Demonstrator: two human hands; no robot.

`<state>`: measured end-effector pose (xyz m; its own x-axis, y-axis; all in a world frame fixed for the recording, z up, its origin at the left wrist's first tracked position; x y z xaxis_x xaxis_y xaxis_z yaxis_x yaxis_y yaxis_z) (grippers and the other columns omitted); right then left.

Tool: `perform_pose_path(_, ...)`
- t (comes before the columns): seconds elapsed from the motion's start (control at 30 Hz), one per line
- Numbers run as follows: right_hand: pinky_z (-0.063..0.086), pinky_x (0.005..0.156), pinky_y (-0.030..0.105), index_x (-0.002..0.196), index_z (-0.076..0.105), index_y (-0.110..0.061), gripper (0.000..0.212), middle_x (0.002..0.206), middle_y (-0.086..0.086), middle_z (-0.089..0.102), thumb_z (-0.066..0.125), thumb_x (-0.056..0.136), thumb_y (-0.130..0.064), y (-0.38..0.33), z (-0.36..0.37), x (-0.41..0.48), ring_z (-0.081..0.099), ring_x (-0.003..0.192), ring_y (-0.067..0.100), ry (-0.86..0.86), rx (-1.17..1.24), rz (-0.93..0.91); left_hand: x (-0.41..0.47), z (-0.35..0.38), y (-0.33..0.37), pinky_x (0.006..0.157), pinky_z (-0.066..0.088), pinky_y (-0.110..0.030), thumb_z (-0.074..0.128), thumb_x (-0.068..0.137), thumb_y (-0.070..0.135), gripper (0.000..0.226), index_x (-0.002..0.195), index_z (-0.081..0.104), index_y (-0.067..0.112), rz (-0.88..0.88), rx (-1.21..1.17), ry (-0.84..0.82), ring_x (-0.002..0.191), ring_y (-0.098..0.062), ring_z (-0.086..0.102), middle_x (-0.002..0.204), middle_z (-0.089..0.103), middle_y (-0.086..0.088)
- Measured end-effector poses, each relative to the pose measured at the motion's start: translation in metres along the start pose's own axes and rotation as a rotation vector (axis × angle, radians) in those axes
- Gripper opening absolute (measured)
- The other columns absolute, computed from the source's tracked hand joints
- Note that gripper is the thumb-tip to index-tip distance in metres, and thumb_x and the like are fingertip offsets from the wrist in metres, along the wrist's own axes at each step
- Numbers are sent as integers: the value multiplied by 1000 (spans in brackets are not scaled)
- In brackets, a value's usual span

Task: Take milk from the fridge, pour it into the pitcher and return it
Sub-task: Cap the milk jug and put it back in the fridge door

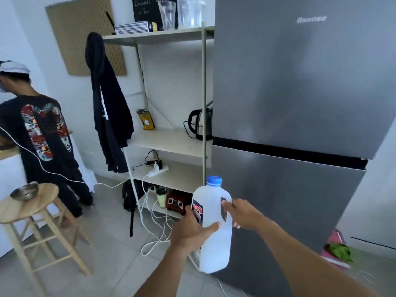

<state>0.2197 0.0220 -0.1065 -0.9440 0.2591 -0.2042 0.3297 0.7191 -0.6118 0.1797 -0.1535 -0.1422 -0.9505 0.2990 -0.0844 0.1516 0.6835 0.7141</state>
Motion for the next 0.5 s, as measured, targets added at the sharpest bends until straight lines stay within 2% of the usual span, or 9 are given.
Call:
perform_pose_path(0.13, 55, 79, 36, 89, 60, -8, 52, 78, 15, 70, 27, 100, -46, -25, -17, 34, 68, 70, 26, 78, 32, -59, 47, -21, 10, 77, 44, -31, 69, 63, 73, 74, 111, 39, 26, 39, 41, 66, 103, -22, 65, 103, 59, 12)
perform_pose_path(0.23, 53, 75, 38, 82, 54, -15, 45, 79, 9, 65, 27, 100, -46, -44, -27, 68, 62, 69, 23, 142, 39, -72, 87, -36, 15, 79, 48, -33, 69, 62, 74, 73, 108, 38, 26, 65, 48, 120, 100, -24, 65, 102, 59, 10)
perform_pose_path(0.33, 47, 68, 36, 81, 53, -14, 47, 76, 3, 58, 25, 101, -47, -56, -36, 97, 54, 68, 19, 237, 44, -66, 126, -47, 12, 80, 51, -36, 66, 57, 79, 79, 109, 39, 26, 59, 36, 140, 98, -25, 65, 108, 64, 4)
perform_pose_path(0.43, 50, 78, 42, 89, 56, -10, 48, 84, 5, 59, 25, 102, -43, -62, -43, 117, 58, 80, 23, 364, 36, -105, 157, -53, 10, 78, 48, -34, 68, 58, 79, 79, 109, 42, 25, 45, 32, 168, 98, -26, 64, 111, 62, 2)
perform_pose_path(0.5, 48, 89, 43, 108, 56, -8, 42, 106, 9, 58, 26, 103, -38, -62, -48, 135, 58, 100, 27, 398, 0, -87, 179, -53, 11, 72, 45, -31, 70, 61, 77, 77, 108, 42, 23, 47, 34, 171, 90, -22, 61, 109, 61, 2)
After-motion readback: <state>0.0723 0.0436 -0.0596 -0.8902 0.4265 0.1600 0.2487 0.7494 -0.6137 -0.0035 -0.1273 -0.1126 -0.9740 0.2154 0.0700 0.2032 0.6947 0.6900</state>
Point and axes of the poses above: each hand's wrist, its own x-axis towards the middle knuckle, its own z-axis out of the palm, y = z × x, the point moved 3 cm from there along x, towards the middle knuckle
